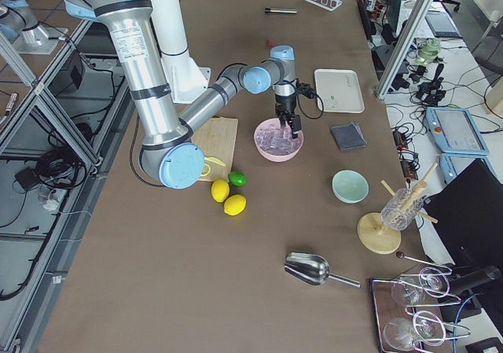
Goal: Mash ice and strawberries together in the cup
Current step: 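Lower the right gripper into the bowl and grasp an ice cube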
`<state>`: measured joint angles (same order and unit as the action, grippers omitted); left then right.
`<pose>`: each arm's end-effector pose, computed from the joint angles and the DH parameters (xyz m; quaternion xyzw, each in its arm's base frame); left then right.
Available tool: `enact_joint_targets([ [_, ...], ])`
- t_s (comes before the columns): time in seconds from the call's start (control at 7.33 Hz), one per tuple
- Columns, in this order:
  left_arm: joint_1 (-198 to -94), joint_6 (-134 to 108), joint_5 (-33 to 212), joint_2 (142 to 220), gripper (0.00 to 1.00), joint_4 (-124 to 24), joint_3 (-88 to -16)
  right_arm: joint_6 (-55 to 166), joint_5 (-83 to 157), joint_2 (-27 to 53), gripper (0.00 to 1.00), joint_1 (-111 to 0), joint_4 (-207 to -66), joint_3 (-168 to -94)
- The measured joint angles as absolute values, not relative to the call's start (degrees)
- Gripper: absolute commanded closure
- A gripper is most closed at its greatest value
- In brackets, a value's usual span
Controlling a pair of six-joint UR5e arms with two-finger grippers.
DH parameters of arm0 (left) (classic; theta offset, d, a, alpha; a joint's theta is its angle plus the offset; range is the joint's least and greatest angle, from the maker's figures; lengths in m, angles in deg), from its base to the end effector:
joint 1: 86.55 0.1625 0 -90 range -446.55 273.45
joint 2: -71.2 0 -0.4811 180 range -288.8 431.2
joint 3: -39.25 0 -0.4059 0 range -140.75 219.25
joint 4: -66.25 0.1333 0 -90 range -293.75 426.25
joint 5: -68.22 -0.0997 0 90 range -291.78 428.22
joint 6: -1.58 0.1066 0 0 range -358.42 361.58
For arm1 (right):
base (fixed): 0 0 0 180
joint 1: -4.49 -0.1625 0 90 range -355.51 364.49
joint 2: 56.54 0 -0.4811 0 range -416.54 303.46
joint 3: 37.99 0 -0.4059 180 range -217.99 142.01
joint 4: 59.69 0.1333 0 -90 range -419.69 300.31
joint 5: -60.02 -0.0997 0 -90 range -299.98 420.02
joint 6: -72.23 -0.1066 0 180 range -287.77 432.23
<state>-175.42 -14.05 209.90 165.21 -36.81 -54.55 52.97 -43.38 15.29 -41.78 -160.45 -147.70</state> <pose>-0.0388 -0.5534 0.6135 0.0988 0.4478 -0.0334 0.8880 -0.3407 -0.5133 0.4172 0.1393 -0.2184 -0.2313 0.9378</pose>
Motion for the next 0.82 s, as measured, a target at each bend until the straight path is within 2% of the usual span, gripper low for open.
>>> enact_joint_targets([
  [0.82,-175.55,-14.39,209.87,164.04,0.02,-36.57,-57.23,56.88,-52.07,21.47,0.02,-41.36,-140.94,-143.84],
])
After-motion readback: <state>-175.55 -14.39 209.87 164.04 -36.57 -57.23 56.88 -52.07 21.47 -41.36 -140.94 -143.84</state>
